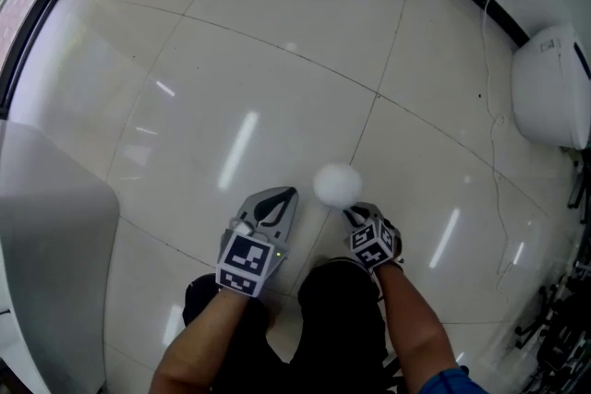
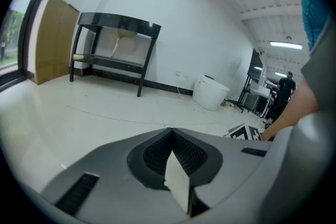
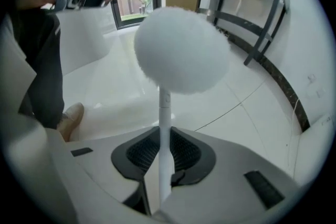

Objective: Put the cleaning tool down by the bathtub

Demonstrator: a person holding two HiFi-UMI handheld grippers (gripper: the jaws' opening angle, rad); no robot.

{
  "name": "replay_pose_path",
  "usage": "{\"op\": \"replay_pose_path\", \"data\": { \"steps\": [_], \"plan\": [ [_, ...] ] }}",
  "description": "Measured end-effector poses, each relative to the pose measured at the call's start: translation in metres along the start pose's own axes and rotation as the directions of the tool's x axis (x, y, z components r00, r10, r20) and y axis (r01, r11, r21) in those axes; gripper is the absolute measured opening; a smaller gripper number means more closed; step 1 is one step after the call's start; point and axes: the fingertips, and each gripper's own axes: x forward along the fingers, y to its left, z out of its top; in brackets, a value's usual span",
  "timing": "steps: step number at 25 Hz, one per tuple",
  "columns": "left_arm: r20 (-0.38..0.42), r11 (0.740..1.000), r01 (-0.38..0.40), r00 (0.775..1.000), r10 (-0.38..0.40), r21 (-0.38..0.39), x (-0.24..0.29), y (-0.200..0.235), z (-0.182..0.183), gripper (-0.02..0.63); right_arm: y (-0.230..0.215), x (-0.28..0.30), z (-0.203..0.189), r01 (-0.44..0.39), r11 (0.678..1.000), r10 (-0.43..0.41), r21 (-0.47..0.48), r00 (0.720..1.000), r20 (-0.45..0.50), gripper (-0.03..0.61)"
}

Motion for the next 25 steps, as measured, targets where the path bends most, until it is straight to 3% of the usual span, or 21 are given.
{"op": "replay_pose_path", "data": {
  "steps": [3,6,11,17,25],
  "plan": [
    [0.036,0.999,-0.024,0.999,0.026,-0.038,-0.050,-0.017,0.040,-0.002,0.000,-0.075,0.034,0.033,0.999,-0.036,0.040,0.996,0.079,0.078],
    [0.074,0.998,-0.057,0.996,0.059,-0.023,-0.101,-0.034,0.092,-0.002,-0.001,-0.152,0.076,0.073,0.994,-0.084,0.078,0.986,0.147,0.078],
    [0.103,0.991,-0.132,0.986,0.131,0.002,-0.187,-0.064,0.175,-0.002,0.007,-0.292,0.159,0.119,0.983,-0.157,0.137,0.937,0.312,0.078],
    [0.148,0.982,-0.188,0.971,0.185,0.007,-0.288,-0.105,0.266,-0.002,0.018,-0.461,0.237,0.151,0.969,-0.228,0.196,0.850,0.475,0.077],
    [0.201,0.953,-0.302,0.936,0.288,0.038,-0.414,-0.121,0.355,-0.002,0.038,-0.660,0.302,0.219,0.943,-0.331,0.250,0.689,0.645,0.077]
  ]
}}
